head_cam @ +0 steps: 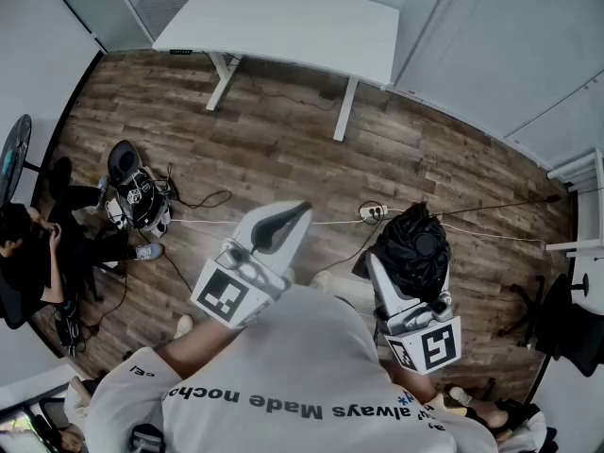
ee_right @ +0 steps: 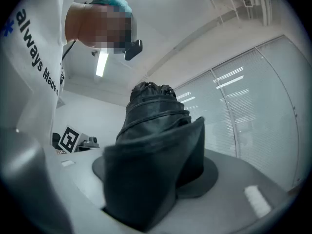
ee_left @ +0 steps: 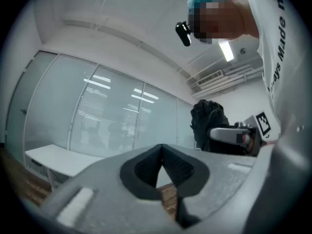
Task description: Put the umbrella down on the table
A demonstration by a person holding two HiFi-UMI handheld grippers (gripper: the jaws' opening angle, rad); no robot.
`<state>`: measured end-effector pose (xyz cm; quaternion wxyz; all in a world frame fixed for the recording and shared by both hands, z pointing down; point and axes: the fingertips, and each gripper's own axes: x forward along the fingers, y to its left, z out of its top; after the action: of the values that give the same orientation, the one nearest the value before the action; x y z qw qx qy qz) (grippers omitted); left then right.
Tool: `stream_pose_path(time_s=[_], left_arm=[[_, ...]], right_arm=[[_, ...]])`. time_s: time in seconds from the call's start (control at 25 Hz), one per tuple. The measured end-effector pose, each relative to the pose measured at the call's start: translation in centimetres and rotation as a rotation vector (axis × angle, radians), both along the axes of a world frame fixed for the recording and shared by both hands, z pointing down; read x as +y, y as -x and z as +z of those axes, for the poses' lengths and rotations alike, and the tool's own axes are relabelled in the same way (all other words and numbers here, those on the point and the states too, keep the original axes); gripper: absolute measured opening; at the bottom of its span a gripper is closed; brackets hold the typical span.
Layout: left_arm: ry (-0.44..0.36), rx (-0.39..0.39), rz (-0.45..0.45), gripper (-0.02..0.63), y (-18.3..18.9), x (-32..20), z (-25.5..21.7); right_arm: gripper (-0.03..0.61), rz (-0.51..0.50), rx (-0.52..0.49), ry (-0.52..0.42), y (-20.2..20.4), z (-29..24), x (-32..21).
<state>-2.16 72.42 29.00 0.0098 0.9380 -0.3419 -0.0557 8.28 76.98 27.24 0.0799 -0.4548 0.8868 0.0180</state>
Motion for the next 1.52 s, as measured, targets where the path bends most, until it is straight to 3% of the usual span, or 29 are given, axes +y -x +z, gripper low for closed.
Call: stream_pose_path(time_s=[0.36,0.56,0.84,1.16,1.4,1.52], left_arm=[[-0.003,-0.013,-0.003,0.002,-3.7,0.5,0.5],[0.037,-0.019,-0.018,0.002,-5.5,0.3,1.6],[0.044,-0.017,-0.038,0.002,-5.5,-2.9,2.0],[0.062,0.008,-0.051,0.002,-2.9,-11.5,2.4],[0.010,0.050,-0.048,0.002,1.1,-20.2,1.4],[0.041,0.034,-0.043,0.002,2.9,-23.7,1.9]], right_arm=[[0.258,-0.012,-0.047,0.009,-3.9,0.0,0.3],[0.256,-0.017,-0.040,0.018,-6.0,0.6,-0.5],[0.258,-0.026,-0.044,0.023,-6.2,0.6,-3.8],[0.256,-0.039,-0.027,0.027,-3.2,0.8,-12.7],[0.256,-0.036,0.000,0.024,0.4,0.3,-21.5],[0.256,-0.027,-0.002,0.013,1.9,0.0,-25.0]])
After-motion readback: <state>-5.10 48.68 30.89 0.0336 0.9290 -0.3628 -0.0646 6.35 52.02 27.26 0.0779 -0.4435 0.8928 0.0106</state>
